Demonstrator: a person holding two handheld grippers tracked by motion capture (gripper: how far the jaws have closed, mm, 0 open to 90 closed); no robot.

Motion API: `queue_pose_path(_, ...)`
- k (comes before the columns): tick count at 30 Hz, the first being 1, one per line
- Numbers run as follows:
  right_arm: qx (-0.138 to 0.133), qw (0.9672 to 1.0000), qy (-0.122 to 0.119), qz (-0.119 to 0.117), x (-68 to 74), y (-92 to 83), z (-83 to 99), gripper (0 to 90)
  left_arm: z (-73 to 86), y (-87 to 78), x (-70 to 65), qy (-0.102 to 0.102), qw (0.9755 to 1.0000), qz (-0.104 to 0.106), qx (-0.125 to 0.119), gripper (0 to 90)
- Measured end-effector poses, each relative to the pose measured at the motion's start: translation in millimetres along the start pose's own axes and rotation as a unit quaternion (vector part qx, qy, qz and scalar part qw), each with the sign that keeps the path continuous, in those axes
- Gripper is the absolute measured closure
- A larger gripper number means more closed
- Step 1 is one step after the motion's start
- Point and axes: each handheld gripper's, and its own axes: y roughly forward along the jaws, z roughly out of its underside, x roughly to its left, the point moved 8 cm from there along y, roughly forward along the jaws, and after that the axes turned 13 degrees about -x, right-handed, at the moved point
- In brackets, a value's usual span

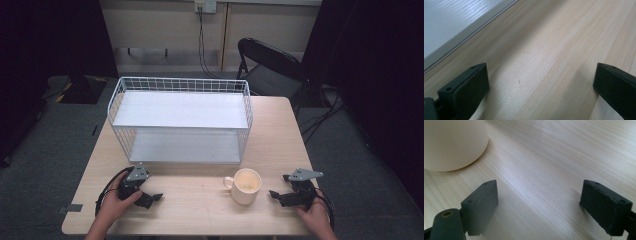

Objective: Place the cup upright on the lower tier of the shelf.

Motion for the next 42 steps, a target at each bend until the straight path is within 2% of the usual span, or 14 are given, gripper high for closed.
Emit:
queue_pose_path(11, 0.001, 1.0, 0.004, 0.005, 0.4, 0.1, -0.1, 14.4, 0.5, -0.6, 0.5, 0.002, 1.0, -0.004, 0.002, 0.0)
queue_pose_path(15, 0.019, 0.9998, -0.001, 0.006, 2.1, -2.3, -1.5, 18.7, 0.5, -0.6, 0.5, 0.002, 1.0, -0.004, 0.002, 0.0)
queue_pose_path(17, 0.011, 0.9998, 0.017, -0.009, 5.6, -4.8, -5.5, 18.4, 0.4, -0.5, 0.4, 0.001, 1.0, -0.004, 0.001, 0.0)
queue_pose_path(20, 0.004, 0.9997, 0.025, -0.005, 6.3, -10.0, -14.0, 18.3, 0.5, -0.6, 0.5, 0.002, 1.0, -0.004, 0.002, 0.0)
queue_pose_path(25, -0.004, 0.9996, 0.028, -0.004, 8.9, -15.9, -27.1, 18.2, 0.5, -0.6, 0.5, 0.002, 1.0, -0.004, 0.002, 0.0)
queue_pose_path(35, -0.008, 0.9991, 0.041, -0.009, 6.4, -19.4, -39.6, 17.9, 0.4, -0.5, 0.4, 0.001, 1.0, -0.004, 0.001, 0.0)
queue_pose_path(40, -0.01, 0.9993, 0.035, -0.006, 5.1, -20.6, -47.4, 17.8, 0.4, -0.5, 0.3, 0.0, 1.0, -0.004, 0.001, 0.0)
queue_pose_path(42, -0.013, 0.9991, 0.038, -0.011, 6.6, -21.3, -52.5, 17.8, 0.4, -0.5, 0.3, 0.001, 1.0, -0.004, 0.001, 0.0)
